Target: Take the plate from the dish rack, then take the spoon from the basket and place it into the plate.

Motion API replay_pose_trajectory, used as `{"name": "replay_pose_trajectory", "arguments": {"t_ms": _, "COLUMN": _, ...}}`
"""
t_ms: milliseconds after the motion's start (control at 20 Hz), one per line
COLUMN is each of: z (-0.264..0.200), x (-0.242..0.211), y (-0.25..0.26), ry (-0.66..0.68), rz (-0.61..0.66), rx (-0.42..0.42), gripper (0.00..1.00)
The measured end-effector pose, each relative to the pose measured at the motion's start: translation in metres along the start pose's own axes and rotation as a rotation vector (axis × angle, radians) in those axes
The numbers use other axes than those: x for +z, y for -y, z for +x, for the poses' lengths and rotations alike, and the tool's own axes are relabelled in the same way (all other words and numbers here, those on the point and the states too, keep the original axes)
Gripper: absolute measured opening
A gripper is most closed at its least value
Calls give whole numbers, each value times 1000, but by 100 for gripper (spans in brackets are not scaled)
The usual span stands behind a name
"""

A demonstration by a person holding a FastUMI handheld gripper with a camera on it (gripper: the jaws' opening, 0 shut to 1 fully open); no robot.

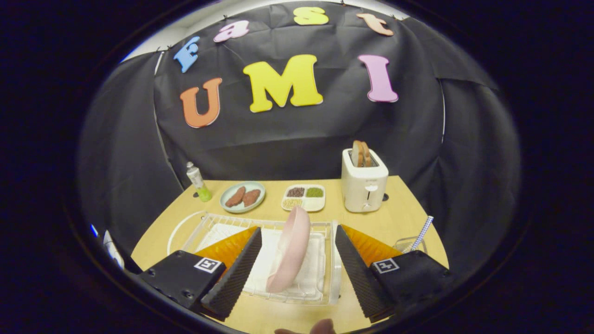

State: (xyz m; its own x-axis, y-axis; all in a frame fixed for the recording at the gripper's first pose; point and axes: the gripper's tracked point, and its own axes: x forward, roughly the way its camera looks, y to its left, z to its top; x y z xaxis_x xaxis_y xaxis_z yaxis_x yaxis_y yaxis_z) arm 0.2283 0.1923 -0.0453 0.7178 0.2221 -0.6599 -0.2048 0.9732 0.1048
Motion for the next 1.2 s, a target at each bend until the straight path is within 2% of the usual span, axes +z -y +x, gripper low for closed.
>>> {"name": "replay_pose_trajectory", "arguments": {"t_ms": 150, "z": 24, "x": -6, "y": 7, "ry": -78, "rz": 36, "rx": -22, "gripper": 100}}
{"name": "replay_pose_trajectory", "arguments": {"t_ms": 350, "z": 52, "x": -14, "y": 0, "ry": -144, "rz": 72, "rx": -9, "gripper": 88}}
{"name": "replay_pose_trajectory", "arguments": {"t_ms": 550, "z": 62, "x": -20, "y": -7, "ry": -193, "rz": 112, "rx": -8, "gripper": 67}}
{"name": "replay_pose_trajectory", "arguments": {"t_ms": 650, "z": 62, "x": -23, "y": -8, "ry": -215, "rz": 128, "rx": -30, "gripper": 49}}
{"name": "replay_pose_trajectory", "arguments": {"t_ms": 700, "z": 61, "x": -22, "y": -8, "ry": -222, "rz": 122, "rx": -41, "gripper": 43}}
{"name": "replay_pose_trajectory", "arguments": {"t_ms": 1000, "z": 49, "x": -19, "y": -4, "ry": -234, "rz": 81, "rx": -159, "gripper": 35}}
{"name": "replay_pose_trajectory", "arguments": {"t_ms": 1200, "z": 37, "x": -6, "y": 0, "ry": -226, "rz": -6, "rx": -268, "gripper": 34}}
